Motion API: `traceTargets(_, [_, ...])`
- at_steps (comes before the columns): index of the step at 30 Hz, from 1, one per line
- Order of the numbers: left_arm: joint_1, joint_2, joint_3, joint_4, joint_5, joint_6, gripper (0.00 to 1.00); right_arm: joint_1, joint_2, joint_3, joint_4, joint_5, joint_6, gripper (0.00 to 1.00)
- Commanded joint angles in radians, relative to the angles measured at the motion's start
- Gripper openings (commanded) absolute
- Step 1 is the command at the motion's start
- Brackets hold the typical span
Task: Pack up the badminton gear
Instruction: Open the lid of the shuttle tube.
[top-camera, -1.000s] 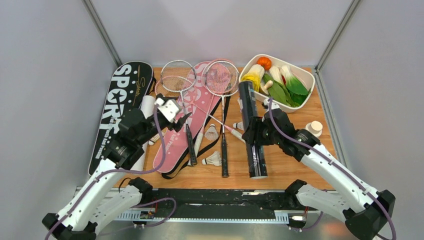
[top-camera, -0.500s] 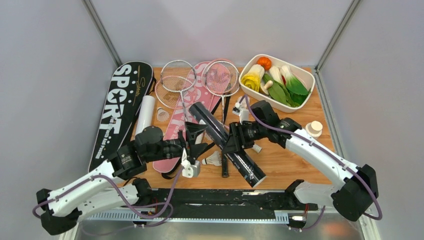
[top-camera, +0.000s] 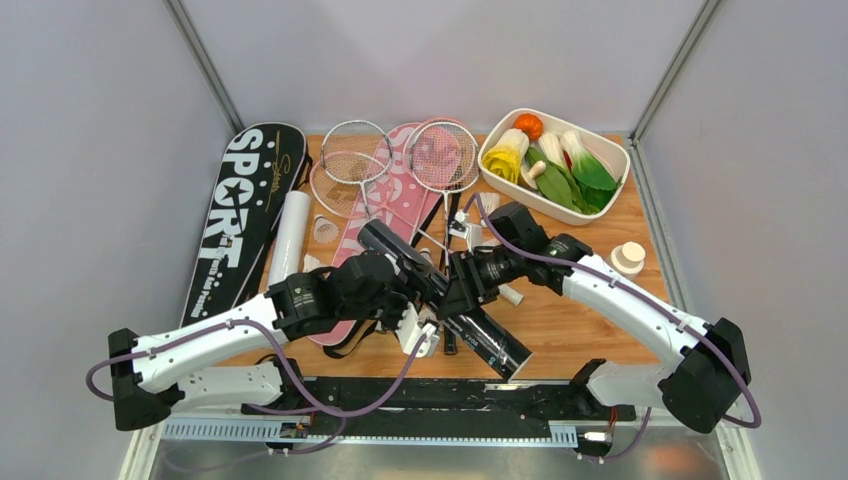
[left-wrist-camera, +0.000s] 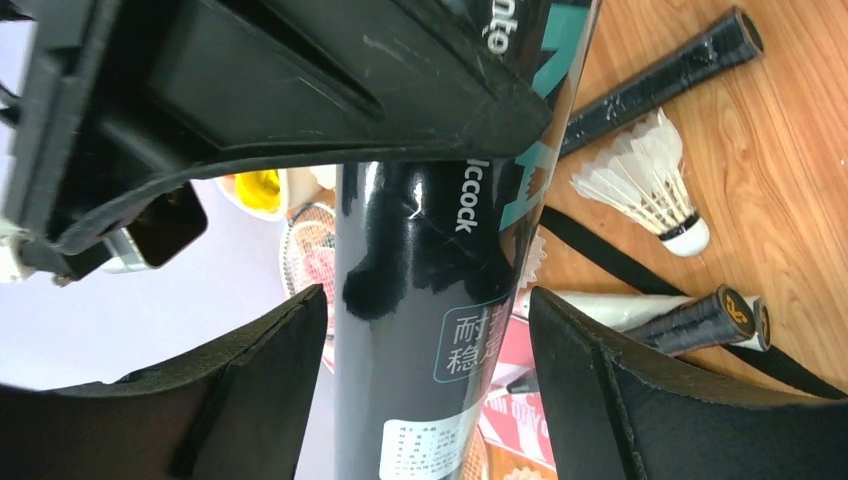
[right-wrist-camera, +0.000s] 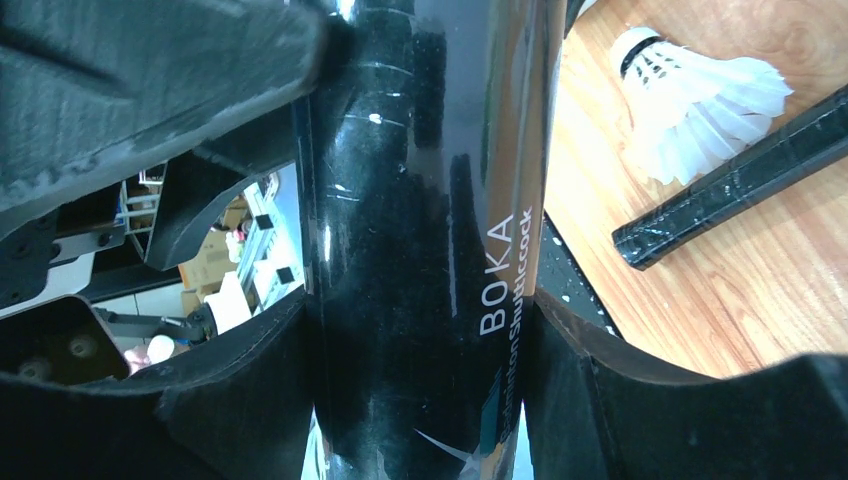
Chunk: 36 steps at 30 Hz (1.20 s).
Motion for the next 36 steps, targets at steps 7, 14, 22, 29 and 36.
traceTargets(7, [-0.003, 0.049, -0.031, 0.041, -0.058, -0.017, 0.82, 0.048, -0.021, 0.055, 0.053, -0.077, -0.028, 0.42])
traceTargets(14, [-0.003, 0.052, -0.063, 0.11, -0.015, -0.033, 0.73, 0.05, -0.024, 0.051, 0.053, -0.107, -0.041, 0.47])
traceTargets(22, [0.003, -0.016, -0.111, 0.213, -0.065, -0.202, 0.46, 0.042, -0.074, 0.083, 0.052, -0.052, -0.051, 0.85])
traceTargets(29, [0.018, -0.105, -0.151, 0.224, -0.121, -0.324, 0.42, -0.064, -0.141, 0.143, 0.052, -0.006, -0.018, 1.0])
traceTargets(36, [0.025, -0.237, -0.221, 0.301, -0.179, -0.541, 0.34, -0.144, -0.276, 0.295, 0.084, 0.327, 0.05, 1.0])
